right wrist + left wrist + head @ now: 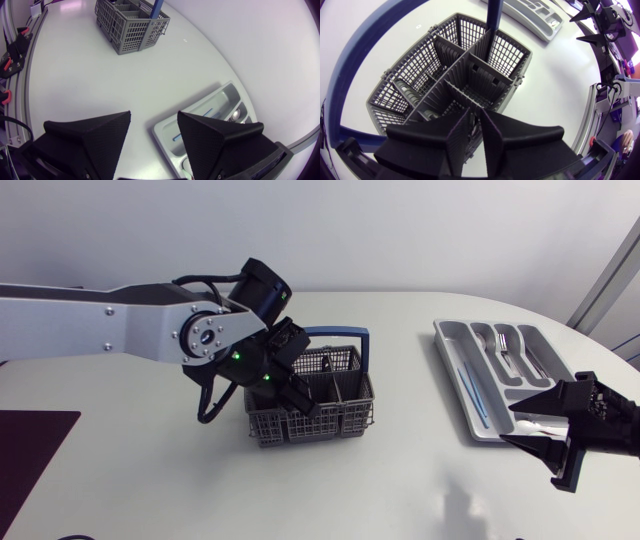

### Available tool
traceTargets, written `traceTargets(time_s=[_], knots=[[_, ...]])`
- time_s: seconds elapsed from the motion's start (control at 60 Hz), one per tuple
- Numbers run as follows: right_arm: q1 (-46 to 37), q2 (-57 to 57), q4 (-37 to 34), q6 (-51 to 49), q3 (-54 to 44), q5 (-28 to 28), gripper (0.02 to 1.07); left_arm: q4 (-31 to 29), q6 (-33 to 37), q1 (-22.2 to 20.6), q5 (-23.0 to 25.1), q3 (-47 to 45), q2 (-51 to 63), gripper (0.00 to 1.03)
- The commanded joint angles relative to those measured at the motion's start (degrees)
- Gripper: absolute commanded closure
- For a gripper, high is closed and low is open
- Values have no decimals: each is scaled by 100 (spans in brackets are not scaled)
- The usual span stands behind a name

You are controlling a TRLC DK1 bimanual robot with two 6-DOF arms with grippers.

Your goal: Unload the cutlery basket into the drawer organizer.

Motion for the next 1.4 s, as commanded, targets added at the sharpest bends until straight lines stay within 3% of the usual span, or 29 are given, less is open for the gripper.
traceTargets(time_s=[0.0, 0.367, 0.5, 0.8, 1.383], knots=[[57, -45, 26, 86, -173, -72, 38, 18, -142, -42, 93, -123, 148, 85], [57, -62, 35, 78, -191, -72, 38, -316, 16, -95, 102, 52, 95, 89], [57, -89, 44, 78, -226, -72, 38, -492, 33, -69, 84, 219, 121, 100], [57, -115, 132, 69, -332, -72, 38, -633, -19, 37, 102, 421, 104, 100], [109, -361, 123, 104, -455, -45, 38, -1213, -353, 608, 1200, 914, -433, 100]])
